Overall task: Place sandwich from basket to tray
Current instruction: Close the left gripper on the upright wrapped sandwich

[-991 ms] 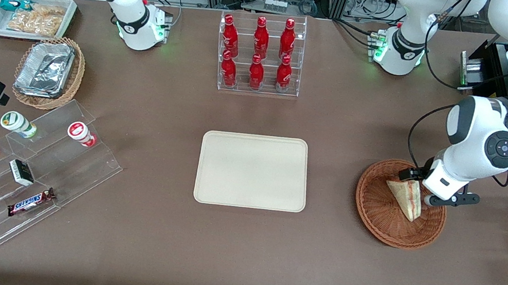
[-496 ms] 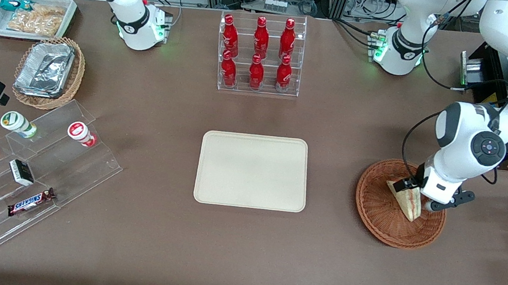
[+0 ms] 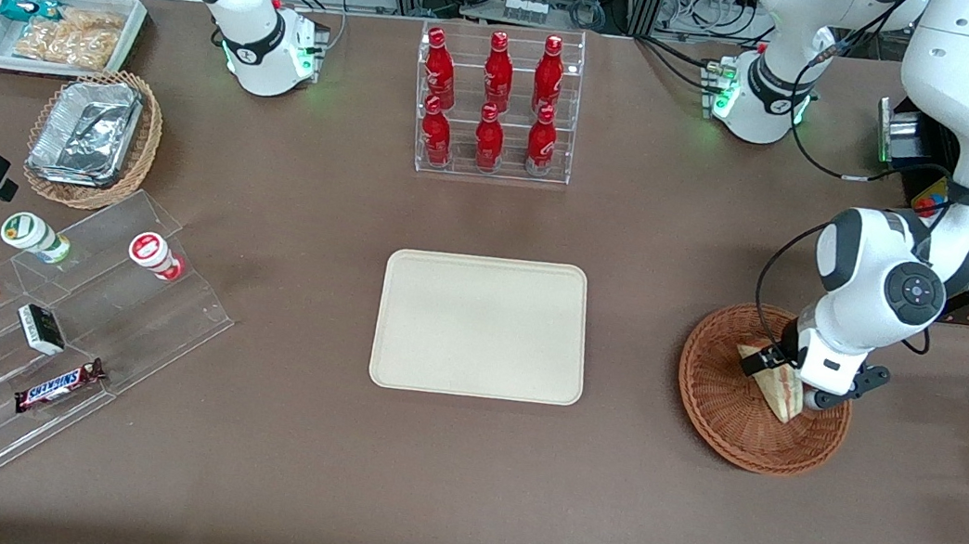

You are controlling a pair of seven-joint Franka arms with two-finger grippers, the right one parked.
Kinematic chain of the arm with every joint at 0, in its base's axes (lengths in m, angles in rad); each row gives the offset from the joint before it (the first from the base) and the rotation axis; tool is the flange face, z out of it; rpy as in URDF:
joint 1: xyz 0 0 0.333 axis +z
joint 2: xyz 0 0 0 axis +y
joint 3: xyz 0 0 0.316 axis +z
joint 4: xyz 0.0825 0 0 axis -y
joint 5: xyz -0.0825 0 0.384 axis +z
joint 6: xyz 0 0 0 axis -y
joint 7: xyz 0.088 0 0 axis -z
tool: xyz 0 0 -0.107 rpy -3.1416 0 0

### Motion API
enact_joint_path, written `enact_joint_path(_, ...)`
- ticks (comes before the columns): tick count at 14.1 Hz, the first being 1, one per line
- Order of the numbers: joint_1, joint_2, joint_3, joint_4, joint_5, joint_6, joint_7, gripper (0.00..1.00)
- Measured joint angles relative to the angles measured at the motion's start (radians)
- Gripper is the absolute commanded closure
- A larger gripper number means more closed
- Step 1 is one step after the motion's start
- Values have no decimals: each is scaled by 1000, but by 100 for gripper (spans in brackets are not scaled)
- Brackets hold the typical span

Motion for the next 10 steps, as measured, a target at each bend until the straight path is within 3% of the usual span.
enact_joint_path(1,0,4,0,0,0,4,0,10)
enact_joint_path(7,1,7,5,0,0,6,29,80)
enact_joint_path(10,11,6,8,0,0,5,118,89)
